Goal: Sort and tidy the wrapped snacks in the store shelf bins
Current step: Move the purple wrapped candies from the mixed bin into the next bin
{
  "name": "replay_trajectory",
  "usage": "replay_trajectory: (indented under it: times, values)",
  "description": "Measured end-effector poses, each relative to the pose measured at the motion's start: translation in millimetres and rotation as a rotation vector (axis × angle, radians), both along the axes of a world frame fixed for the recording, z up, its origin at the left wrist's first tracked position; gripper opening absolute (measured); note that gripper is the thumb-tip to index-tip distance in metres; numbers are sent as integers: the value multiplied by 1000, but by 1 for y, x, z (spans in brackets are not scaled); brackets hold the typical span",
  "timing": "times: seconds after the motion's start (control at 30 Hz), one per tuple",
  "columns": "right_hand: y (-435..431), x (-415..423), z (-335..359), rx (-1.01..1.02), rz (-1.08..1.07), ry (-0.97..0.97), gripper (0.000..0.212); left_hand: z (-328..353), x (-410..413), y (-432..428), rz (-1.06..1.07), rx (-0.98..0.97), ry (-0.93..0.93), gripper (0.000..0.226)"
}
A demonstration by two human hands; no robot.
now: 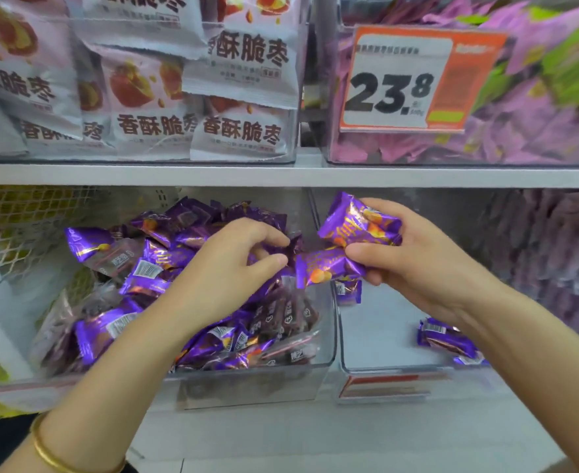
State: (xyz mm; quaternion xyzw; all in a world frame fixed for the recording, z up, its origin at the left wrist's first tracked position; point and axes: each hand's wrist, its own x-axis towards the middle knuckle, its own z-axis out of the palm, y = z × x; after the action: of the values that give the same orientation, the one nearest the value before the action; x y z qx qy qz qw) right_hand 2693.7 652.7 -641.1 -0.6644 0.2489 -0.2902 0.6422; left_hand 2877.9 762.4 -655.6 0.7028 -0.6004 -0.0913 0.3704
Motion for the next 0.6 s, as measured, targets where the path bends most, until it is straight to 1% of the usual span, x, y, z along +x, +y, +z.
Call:
replay_trajectory:
  times: [0.07, 0.1, 0.13, 0.2, 0.3, 0.37, 0.5, 0.6]
  values:
    - [-12, -20, -1, 64, -35, -57, 37, -2, -8, -5, -42, -25, -23, 19]
    - [-19, -30, -5, 78, -66, -54, 35, -4, -11, -8, -66, -40, -34, 18]
    - [-25, -37, -12, 92, -108, -21, 34, -7, -13, -12, -86, -53, -51, 19]
    - [-37, -41, -31, 105, -157, 107, 38, -14, -17, -19, -114, -62, -99, 26]
    - [-47, -29, -64, 42, -99, 294, 50, -20, -22, -27, -120, -52, -106, 24]
    - [-49, -17, -77, -77, -14, 398, 53, -21, -24, -29, -122, -51, -95, 26]
    - [-62, -7, -90, -494, 188, 604, 57, -22, -25, -32, -119, -48, -79, 27]
    - [-73, -9, -101, -735, 230, 642, 54, -22, -25, -34, -120, -53, -72, 27]
